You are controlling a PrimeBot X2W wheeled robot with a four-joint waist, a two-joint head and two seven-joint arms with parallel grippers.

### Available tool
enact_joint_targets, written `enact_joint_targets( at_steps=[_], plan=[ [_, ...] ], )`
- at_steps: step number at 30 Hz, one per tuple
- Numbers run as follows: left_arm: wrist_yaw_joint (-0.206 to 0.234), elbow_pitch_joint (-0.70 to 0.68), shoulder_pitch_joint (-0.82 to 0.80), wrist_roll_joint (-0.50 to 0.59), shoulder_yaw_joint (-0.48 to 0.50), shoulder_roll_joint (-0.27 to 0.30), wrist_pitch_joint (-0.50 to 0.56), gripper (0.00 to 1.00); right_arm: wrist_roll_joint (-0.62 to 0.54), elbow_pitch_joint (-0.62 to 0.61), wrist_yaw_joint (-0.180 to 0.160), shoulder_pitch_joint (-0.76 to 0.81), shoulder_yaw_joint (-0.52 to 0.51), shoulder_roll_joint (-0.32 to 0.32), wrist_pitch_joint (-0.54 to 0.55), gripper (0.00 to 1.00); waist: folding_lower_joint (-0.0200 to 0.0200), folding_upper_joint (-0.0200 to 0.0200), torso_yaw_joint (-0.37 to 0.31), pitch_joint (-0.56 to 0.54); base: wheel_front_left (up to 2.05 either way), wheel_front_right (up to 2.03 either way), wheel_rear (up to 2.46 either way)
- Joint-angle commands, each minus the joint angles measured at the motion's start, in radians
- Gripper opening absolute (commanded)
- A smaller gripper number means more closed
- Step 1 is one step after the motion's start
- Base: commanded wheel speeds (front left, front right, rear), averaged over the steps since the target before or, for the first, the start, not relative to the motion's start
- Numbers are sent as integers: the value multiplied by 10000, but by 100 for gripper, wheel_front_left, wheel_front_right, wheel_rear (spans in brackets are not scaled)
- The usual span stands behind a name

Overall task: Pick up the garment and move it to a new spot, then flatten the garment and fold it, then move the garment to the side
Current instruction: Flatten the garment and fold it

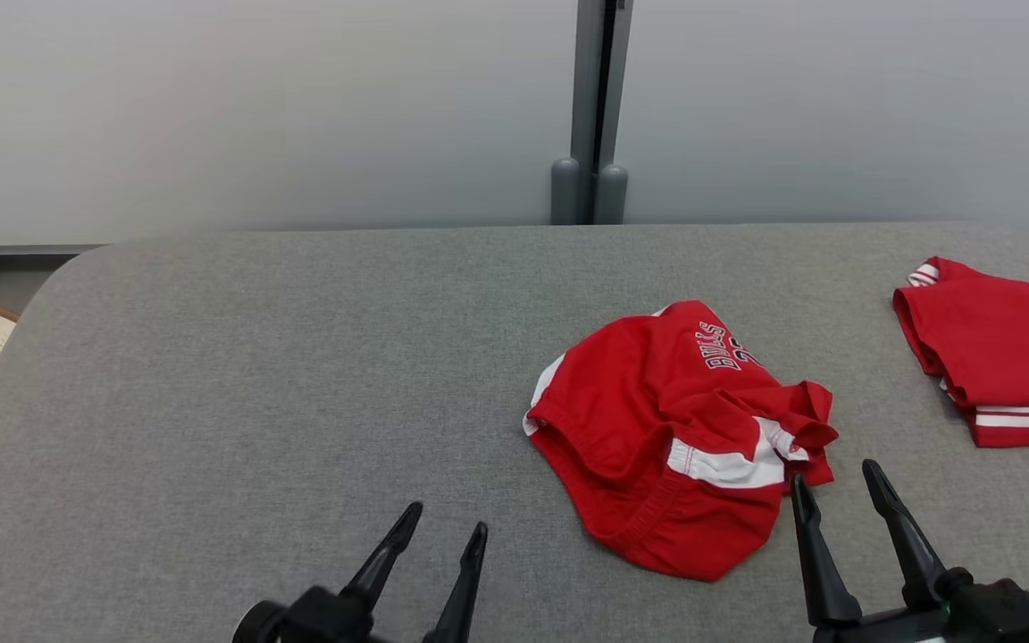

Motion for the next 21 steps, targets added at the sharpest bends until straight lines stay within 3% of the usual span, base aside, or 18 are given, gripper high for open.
enact_joint_targets(
  at_steps=[1, 4, 11, 16, 21],
  plan=[
    [-233, 416, -735, -240, -256, 26, -10, 100, -18, -20, -5, -158, 42, -117, -7, 100, 0, 0, -217, 226, 0, 0, 0],
    [-492, 1684, -1794, -810, -1301, 17, 158, 100, -43, -78, -7, -382, 79, -243, -7, 100, 0, 0, -530, 542, 0, 0, 0],
    [-537, 3219, -4643, -2207, -3764, 86, 1961, 100, -34, -298, -5, -879, -273, -367, -7, 100, 0, 0, -1177, 1510, 0, 0, 0],
    [-541, 3863, -5989, -3306, -4496, 70, 3035, 100, 20, -289, -5, -1125, -264, -345, -7, 100, 0, 0, -1586, 1903, 0, 0, 0],
    [-543, 4096, -6553, -3964, -4635, 197, 3013, 100, 35, -242, -5, -1277, -154, -280, -7, 100, 0, 0, -1878, 2010, 0, 0, 0]
  ],
)
